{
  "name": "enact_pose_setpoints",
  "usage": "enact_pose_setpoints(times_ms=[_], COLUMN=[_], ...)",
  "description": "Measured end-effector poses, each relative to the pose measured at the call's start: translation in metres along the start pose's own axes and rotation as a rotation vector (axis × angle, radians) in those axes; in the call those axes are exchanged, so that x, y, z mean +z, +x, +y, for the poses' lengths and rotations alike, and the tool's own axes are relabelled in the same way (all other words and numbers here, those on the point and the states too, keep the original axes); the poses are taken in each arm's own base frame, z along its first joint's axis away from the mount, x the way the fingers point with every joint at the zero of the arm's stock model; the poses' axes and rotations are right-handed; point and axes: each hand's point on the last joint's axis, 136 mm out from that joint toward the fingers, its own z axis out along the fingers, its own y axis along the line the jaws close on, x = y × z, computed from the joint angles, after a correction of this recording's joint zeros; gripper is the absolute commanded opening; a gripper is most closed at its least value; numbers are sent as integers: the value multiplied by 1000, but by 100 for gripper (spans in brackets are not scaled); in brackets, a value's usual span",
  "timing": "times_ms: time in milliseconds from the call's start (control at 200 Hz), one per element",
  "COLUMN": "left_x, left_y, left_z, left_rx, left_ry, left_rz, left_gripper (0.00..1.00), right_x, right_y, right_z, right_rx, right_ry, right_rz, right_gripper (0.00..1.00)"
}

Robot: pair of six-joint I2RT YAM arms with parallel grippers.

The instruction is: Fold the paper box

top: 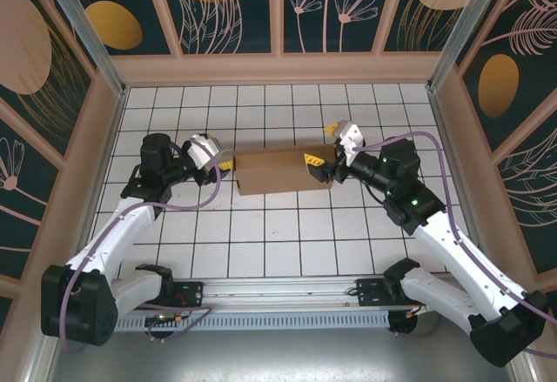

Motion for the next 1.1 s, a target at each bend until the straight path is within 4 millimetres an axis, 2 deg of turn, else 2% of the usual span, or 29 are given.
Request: enact_pose_setpoints(times_ms=[215, 435, 530, 696, 826, 961, 1101], left_x=[9, 12, 12, 14, 14, 16, 23], left_y=[5, -5, -6, -2, 0, 4, 15], left_z=[-3, -2, -1, -3, -3, -3, -4], left_rx=[-13, 13, 19, 10, 7, 1, -21], left_ry=[51, 81, 86, 94, 96, 96, 113], left_rz=[5, -12, -14, 0, 8, 17, 41], left_gripper=[55, 30, 29, 35, 37, 33, 24], right_x=[-1, 3, 6, 5, 5, 6, 6], right_y=[8, 29, 30, 16, 17, 22, 25], right_z=[-11, -26, -32, -52, -55, -58, -62], right_rx=[1, -70, -90, -119, -141, -139, -144], right_ry=[69, 139, 152, 197, 204, 209, 221], right_rz=[29, 133, 172, 182, 199, 214, 228], right_gripper=[78, 68, 66, 66, 65, 63, 62])
